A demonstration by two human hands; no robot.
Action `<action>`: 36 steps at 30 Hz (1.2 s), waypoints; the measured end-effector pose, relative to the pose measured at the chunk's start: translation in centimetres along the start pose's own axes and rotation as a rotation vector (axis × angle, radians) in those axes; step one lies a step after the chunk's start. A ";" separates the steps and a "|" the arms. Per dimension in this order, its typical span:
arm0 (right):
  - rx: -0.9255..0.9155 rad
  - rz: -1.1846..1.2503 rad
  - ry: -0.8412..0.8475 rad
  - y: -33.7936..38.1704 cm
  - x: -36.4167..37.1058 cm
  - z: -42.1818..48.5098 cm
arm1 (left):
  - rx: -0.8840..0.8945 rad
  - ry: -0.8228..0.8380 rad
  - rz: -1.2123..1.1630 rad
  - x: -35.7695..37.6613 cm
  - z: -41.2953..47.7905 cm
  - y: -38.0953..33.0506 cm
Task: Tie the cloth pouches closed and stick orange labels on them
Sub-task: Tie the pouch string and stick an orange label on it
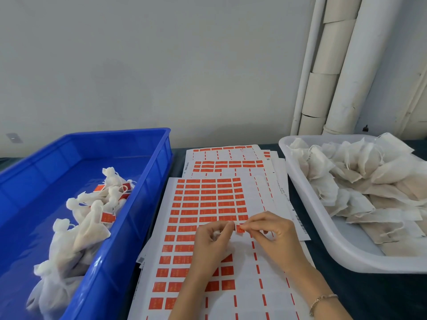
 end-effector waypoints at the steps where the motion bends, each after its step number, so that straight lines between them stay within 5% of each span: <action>1: -0.006 -0.014 0.001 0.0 0.0 0.0 | 0.001 0.000 0.003 0.0 0.0 0.0; 11: 0.022 -0.134 0.079 -1.3 1.0 -0.4 | 0.009 0.019 0.000 0.0 0.1 0.1; 18: 0.218 0.280 -0.173 -2.5 -1.1 -0.2 | 0.062 0.020 0.059 0.3 0.0 -0.5; 26: 0.462 0.478 0.015 -4.6 1.5 0.1 | 0.165 0.038 0.080 0.5 -0.3 -0.9; 36: 0.340 0.354 -0.043 -3.3 0.8 -0.1 | 0.151 0.042 0.066 0.7 -0.2 -0.5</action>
Point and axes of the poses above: each hand's wrist, its own z-axis towards the middle knuckle, its own x-axis out of the palm, y = z × x, the point moved 9 cm from there along z, towards the middle knuckle, and after that the axes turned 6 degrees about z, right-handed, at the moved point
